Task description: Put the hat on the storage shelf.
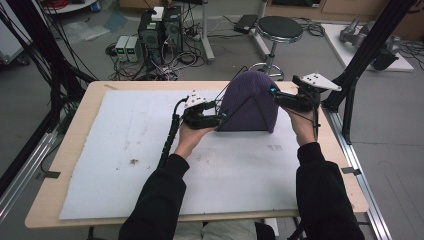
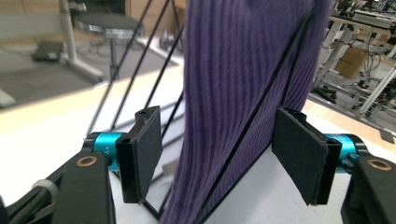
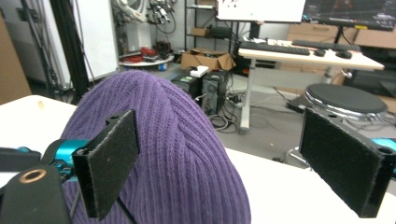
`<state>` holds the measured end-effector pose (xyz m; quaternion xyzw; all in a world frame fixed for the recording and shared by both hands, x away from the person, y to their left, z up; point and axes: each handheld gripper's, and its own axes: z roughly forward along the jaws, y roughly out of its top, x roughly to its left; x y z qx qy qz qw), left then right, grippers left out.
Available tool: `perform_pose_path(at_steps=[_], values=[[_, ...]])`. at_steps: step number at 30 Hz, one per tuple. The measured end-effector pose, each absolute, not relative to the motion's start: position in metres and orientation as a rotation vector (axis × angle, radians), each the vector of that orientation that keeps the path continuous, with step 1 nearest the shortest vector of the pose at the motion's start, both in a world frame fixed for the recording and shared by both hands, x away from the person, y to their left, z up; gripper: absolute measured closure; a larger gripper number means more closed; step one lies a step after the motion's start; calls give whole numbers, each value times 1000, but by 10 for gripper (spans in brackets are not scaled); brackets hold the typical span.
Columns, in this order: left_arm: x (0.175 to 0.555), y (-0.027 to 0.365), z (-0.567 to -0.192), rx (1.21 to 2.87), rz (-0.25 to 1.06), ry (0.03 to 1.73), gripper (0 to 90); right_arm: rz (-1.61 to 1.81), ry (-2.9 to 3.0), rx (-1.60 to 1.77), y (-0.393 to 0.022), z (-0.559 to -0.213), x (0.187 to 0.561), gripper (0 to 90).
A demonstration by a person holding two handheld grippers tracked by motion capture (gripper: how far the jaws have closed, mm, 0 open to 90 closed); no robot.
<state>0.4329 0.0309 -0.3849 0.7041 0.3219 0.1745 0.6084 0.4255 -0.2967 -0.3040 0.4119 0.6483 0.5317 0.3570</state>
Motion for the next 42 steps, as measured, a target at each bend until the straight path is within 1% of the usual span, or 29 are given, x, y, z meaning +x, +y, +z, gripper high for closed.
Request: perform_pose_path(at_steps=[6,11,20,31,38,42], values=[[421,37,-371,1605,443,711,285,1338,1636,1092,-299,-302,413,114],[408,45,-362,1596,463,654,276,1356,1615,1086,-301,-301,403,114],[392,71,-348,1567,512,665,242,1347,1601,1084,-300,-308,390,114],[379,108,-350,1546,582,708,229,1357,1580,1071,-293,-324,373,114],[366,140,-359,1468,647,746,229,1381,1519,1073,-290,-342,361,114],[360,157,-364,1427,655,767,226,1368,1517,1078,-288,-353,356,114]])
